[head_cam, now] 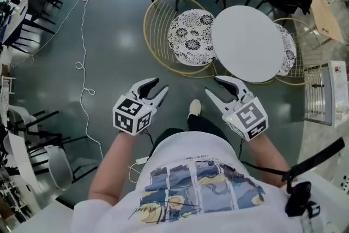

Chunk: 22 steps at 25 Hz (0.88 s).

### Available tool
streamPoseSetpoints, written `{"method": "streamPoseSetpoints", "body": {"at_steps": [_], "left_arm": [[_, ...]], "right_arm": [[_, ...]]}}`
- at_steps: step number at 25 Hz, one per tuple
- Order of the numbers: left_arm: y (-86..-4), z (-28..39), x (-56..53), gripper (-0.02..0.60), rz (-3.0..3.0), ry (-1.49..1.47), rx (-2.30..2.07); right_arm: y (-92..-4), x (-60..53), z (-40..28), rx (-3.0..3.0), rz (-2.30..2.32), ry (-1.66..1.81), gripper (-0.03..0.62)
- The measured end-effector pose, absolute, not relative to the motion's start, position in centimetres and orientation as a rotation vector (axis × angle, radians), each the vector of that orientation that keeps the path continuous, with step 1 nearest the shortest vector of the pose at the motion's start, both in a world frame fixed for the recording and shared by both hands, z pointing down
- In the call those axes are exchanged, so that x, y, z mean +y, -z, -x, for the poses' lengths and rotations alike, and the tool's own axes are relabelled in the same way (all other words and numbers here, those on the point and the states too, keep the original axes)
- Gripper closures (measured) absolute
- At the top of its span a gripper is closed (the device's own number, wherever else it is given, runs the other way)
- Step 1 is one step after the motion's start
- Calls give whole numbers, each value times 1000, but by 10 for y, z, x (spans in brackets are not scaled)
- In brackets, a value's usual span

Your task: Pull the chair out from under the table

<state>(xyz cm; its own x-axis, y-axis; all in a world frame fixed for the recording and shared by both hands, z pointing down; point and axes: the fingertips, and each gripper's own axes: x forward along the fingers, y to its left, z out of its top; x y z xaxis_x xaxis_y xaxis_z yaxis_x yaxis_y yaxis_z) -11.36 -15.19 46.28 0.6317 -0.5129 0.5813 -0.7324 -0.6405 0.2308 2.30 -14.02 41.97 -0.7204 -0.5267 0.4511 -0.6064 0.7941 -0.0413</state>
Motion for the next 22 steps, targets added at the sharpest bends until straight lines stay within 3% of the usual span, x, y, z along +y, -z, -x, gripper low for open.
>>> {"method": "streamPoseSetpoints", "body": {"at_steps": [11, 22], "left_arm": [[-555, 198, -367, 394, -2291, -919, -920], [-692, 264, -492, 379, -2015, -1062, -786]], "right_arm": [[-426, -236, 5, -2449, -1174, -352, 457], [-423, -235, 48, -2116, -1662, -536, 457]]}}
